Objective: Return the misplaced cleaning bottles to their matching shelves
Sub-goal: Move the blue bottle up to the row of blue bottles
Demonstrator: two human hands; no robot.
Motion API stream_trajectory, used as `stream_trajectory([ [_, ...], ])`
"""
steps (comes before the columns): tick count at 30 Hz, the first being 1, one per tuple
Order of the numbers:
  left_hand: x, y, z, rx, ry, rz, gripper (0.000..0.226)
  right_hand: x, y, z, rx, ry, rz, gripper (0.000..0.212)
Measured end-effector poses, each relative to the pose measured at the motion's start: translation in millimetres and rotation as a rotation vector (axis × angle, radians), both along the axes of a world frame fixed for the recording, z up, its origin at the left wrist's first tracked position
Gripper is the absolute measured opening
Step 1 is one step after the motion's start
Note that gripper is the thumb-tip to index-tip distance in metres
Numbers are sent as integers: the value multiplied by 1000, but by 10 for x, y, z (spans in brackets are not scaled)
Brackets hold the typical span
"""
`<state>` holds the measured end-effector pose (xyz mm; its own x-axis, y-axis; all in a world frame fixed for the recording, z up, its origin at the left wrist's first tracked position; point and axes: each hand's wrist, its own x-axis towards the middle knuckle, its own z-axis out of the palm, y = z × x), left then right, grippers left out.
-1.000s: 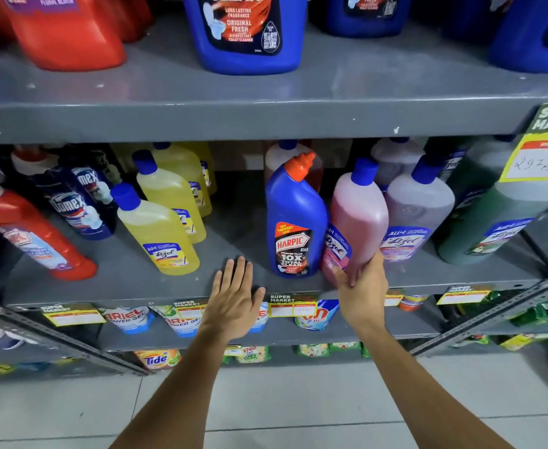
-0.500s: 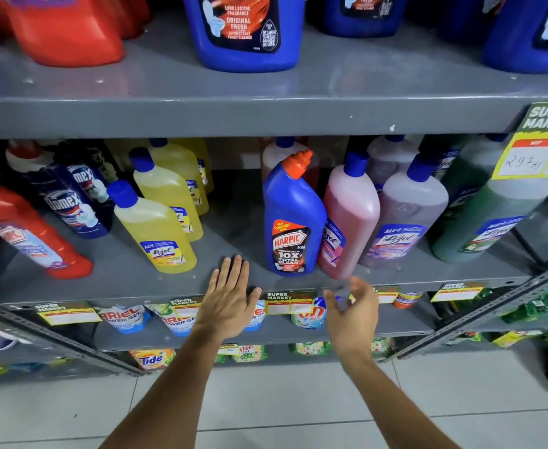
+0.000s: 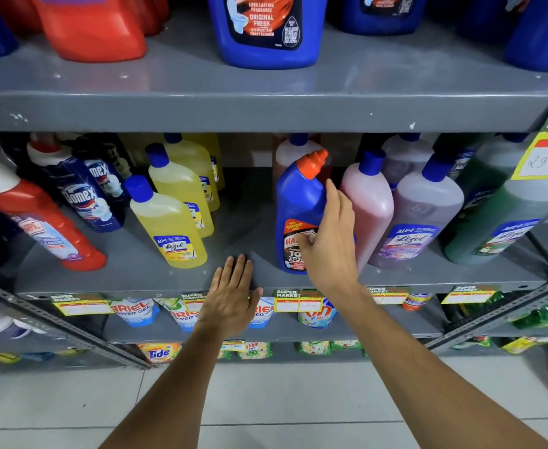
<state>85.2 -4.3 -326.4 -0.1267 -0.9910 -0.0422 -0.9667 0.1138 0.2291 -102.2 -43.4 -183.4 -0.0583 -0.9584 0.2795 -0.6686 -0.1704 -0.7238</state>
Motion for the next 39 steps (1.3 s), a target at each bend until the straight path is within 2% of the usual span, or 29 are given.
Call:
stream_trajectory([
  [3,-4,7,-7,-11,16,4,82,-35,42,-51,-48,60,-20,97],
  [8,1,0,-4,-22,16,10,75,-188,131,-165,62,-185,123,87],
  [13,-25,0,69,-1,-13,12,79,-355,203,-182,90,-314,155,73],
  [16,-85,25,156,-5,-10,64,69,-495,311,-174,64,-360,149,69],
  [20,-135,154,480,-218,4,108,66,-667,451,-13,2,-367,186,65],
  [32,-379,548,2519,-798,85,140,66,-952,857,1850,-151,-469,483,75],
  [36,-388,455,3071,-839,16,147,65,-1010,901,2570,-278,-490,507,70],
  [39,-374,326,3273,-736,-18,161,68,-1040,788,2983,-351,-492,477,67],
])
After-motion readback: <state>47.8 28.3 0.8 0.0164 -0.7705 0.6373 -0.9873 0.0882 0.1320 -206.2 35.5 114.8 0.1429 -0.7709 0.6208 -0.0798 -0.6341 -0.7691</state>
